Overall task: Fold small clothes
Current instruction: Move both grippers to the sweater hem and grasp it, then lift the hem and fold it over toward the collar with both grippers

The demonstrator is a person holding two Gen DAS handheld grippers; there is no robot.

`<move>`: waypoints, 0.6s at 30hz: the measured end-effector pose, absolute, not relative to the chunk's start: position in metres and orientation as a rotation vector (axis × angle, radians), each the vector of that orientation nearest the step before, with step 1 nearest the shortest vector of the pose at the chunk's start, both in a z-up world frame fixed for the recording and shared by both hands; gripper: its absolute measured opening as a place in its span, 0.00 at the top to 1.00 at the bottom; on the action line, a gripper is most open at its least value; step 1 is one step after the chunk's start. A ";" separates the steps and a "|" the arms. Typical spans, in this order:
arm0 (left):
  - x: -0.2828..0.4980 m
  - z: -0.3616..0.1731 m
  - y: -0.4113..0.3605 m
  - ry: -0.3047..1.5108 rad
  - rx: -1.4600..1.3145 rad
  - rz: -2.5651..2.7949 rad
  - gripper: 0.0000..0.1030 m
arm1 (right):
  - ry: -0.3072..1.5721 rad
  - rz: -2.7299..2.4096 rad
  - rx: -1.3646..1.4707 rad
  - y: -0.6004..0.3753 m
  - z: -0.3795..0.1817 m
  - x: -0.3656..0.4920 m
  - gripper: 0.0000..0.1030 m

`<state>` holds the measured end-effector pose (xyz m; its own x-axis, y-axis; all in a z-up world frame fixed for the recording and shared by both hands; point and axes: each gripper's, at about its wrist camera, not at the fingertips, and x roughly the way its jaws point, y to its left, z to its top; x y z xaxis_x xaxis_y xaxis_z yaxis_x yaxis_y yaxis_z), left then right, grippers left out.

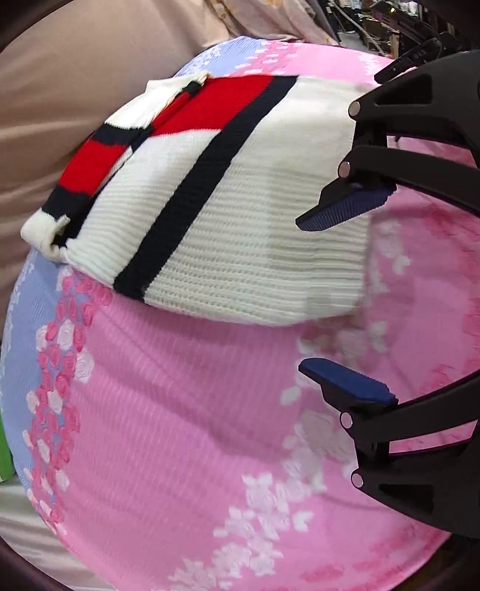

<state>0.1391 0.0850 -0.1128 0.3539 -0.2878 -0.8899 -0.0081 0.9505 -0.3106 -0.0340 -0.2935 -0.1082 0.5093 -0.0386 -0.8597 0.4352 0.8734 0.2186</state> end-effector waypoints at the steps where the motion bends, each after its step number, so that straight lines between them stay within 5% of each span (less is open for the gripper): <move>1: 0.140 -0.117 0.084 1.207 -0.288 -0.177 0.33 | 1.007 -0.305 0.454 -0.294 -0.114 -0.029 0.34; 4: 0.141 -0.126 0.088 1.214 -0.366 -0.189 0.33 | 0.984 -0.308 0.540 -0.294 -0.122 -0.019 0.35; 6: 0.142 -0.127 0.089 1.193 -0.386 -0.202 0.40 | 0.963 -0.324 0.577 -0.293 -0.125 -0.016 0.52; 8: 0.147 -0.128 0.089 1.198 -0.404 -0.242 0.73 | 0.966 -0.350 0.595 -0.291 -0.128 -0.015 0.72; 9: 0.150 -0.129 0.090 1.212 -0.427 -0.272 0.84 | 0.956 -0.357 0.602 -0.291 -0.127 -0.016 0.94; 18: 0.112 -0.051 0.107 1.093 -0.400 -0.394 0.94 | 0.855 -0.266 0.363 -0.257 -0.056 -0.058 0.95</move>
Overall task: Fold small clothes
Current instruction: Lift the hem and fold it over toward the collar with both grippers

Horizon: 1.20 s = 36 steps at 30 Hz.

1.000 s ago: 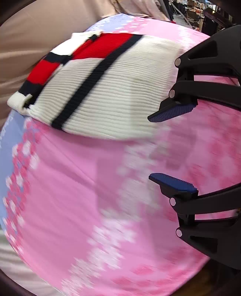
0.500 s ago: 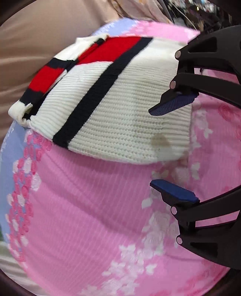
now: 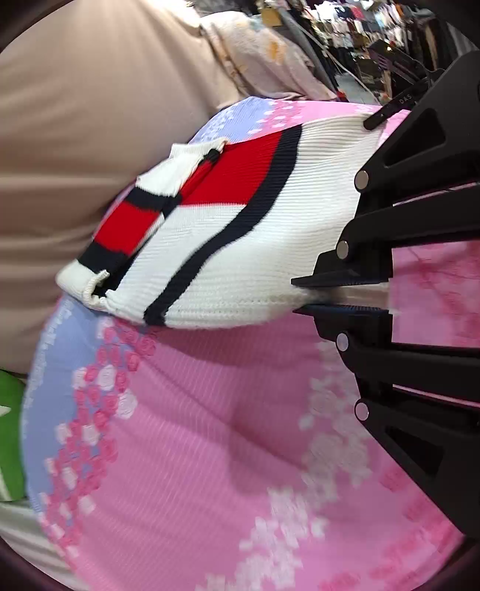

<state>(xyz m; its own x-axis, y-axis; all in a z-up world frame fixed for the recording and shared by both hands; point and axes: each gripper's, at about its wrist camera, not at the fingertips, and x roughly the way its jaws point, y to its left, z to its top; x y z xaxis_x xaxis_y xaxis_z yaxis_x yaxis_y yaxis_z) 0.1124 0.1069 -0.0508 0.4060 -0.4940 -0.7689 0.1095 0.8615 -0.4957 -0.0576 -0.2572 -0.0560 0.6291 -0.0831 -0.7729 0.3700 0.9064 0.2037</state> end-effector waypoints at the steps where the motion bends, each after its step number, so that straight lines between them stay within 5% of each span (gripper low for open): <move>1: 0.099 -0.042 0.110 1.092 -0.374 -0.387 0.94 | 0.870 -0.244 0.337 -0.255 -0.053 -0.064 0.95; 17: -0.124 -0.089 0.122 1.543 -0.137 -0.319 0.95 | 1.352 -0.050 0.188 -0.227 -0.104 -0.278 0.95; 28: 0.071 0.029 0.057 0.917 -0.111 -0.451 0.96 | 0.814 -0.191 0.135 -0.294 -0.013 -0.096 0.95; 34: 0.174 0.014 0.023 0.851 -0.150 -0.281 0.90 | 0.682 -0.333 0.288 -0.333 0.000 0.010 0.92; 36: 0.172 0.011 0.028 0.862 -0.154 -0.207 0.86 | 0.606 -0.382 0.336 -0.335 0.014 -0.002 0.76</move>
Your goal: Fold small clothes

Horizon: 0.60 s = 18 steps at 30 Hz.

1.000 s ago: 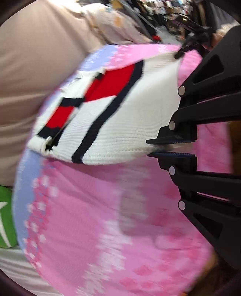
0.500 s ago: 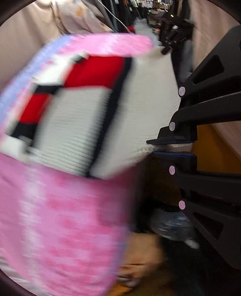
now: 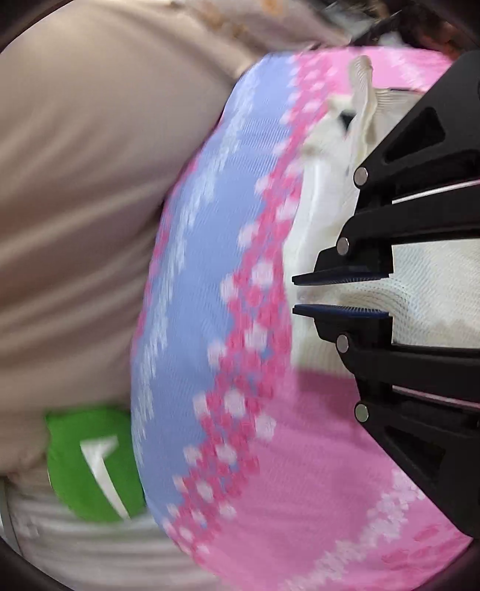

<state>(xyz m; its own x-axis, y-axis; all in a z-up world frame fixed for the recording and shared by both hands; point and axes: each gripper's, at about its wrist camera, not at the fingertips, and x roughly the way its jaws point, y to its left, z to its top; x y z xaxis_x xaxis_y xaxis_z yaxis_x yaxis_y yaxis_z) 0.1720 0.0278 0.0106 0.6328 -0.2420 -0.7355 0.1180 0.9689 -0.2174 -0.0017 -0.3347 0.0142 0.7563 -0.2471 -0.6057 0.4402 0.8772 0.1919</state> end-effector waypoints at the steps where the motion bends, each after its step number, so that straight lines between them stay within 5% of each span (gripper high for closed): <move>1: 0.166 0.014 0.032 0.853 -0.171 -0.204 0.74 | 0.564 -0.379 0.348 -0.331 0.023 -0.013 0.72; 2: 0.154 0.018 0.039 0.833 -0.189 -0.218 0.55 | 0.548 -0.370 0.346 -0.326 0.027 -0.028 0.69; 4: 0.132 0.024 0.048 0.810 -0.179 -0.223 0.43 | 0.566 -0.329 0.322 -0.314 0.029 -0.052 0.69; 11: 0.067 -0.038 0.074 1.013 -0.195 -0.208 0.43 | 0.868 -0.273 0.239 -0.268 -0.046 -0.112 0.61; 18: 0.088 -0.074 0.067 1.101 -0.190 -0.176 0.46 | 0.926 -0.407 0.391 -0.314 -0.085 -0.086 0.56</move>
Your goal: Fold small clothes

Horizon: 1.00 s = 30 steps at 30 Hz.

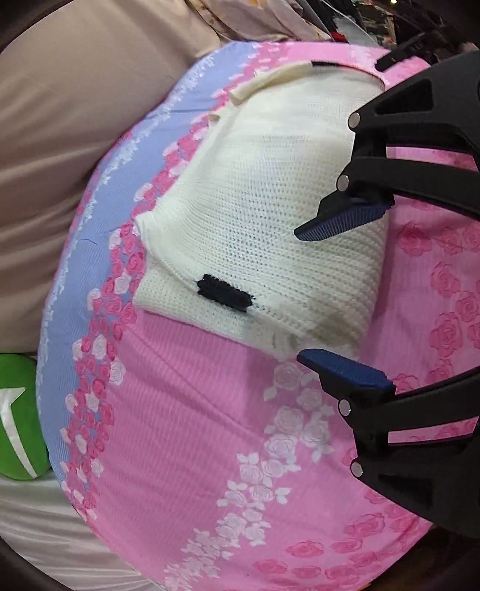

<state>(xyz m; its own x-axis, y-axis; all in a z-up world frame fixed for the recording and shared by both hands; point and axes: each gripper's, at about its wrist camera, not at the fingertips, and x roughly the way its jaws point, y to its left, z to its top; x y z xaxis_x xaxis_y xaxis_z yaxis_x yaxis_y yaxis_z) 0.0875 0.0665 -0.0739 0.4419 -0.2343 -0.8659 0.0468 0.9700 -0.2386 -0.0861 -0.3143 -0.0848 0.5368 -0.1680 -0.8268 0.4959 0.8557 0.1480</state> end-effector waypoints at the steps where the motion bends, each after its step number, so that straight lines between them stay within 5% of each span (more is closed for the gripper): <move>1: 0.091 -0.079 0.065 1.116 -0.179 -0.176 0.60 | 0.932 -0.418 0.408 -0.319 -0.089 -0.083 0.56; 2: 0.095 -0.087 0.063 1.150 -0.172 -0.178 0.79 | 0.939 -0.414 0.434 -0.325 -0.093 -0.079 0.60; 3: 0.098 -0.091 0.063 1.177 -0.178 -0.182 0.87 | 0.943 -0.388 0.454 -0.327 -0.096 -0.076 0.85; 4: 0.098 -0.094 0.064 1.191 -0.188 -0.192 0.89 | 0.959 -0.352 0.466 -0.328 -0.098 -0.072 0.98; 10: 0.086 -0.074 0.085 1.146 -0.213 -0.169 0.93 | 0.861 -0.333 0.430 -0.327 -0.060 -0.097 0.98; 16: 0.086 -0.117 0.086 1.240 -0.125 -0.101 0.92 | 1.092 -0.397 0.375 -0.340 -0.127 -0.102 0.98; 19: 0.081 -0.088 0.087 1.193 -0.159 -0.093 0.87 | 1.048 -0.429 0.383 -0.337 -0.099 -0.102 0.98; 21: 0.082 -0.064 0.087 1.131 -0.164 -0.088 0.85 | 0.997 -0.438 0.336 -0.334 -0.078 -0.100 0.89; 23: 0.088 -0.038 0.081 1.051 -0.180 -0.123 0.62 | 0.949 -0.406 0.300 -0.330 -0.059 -0.091 0.85; 25: 0.102 -0.021 0.072 0.997 -0.201 -0.148 0.49 | 0.915 -0.354 0.255 -0.323 -0.047 -0.073 0.82; 30: 0.172 -0.034 0.028 1.036 -0.263 -0.259 0.37 | 0.929 -0.300 0.099 -0.303 -0.052 -0.013 0.57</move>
<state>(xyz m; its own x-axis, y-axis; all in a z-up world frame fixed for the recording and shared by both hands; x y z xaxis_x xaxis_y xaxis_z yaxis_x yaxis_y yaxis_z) 0.1720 0.0281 -0.0338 0.4850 -0.3331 -0.8086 0.0869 0.9384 -0.3344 -0.0129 -0.3033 -0.0518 0.5605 -0.2122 -0.8005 0.2968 0.9539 -0.0450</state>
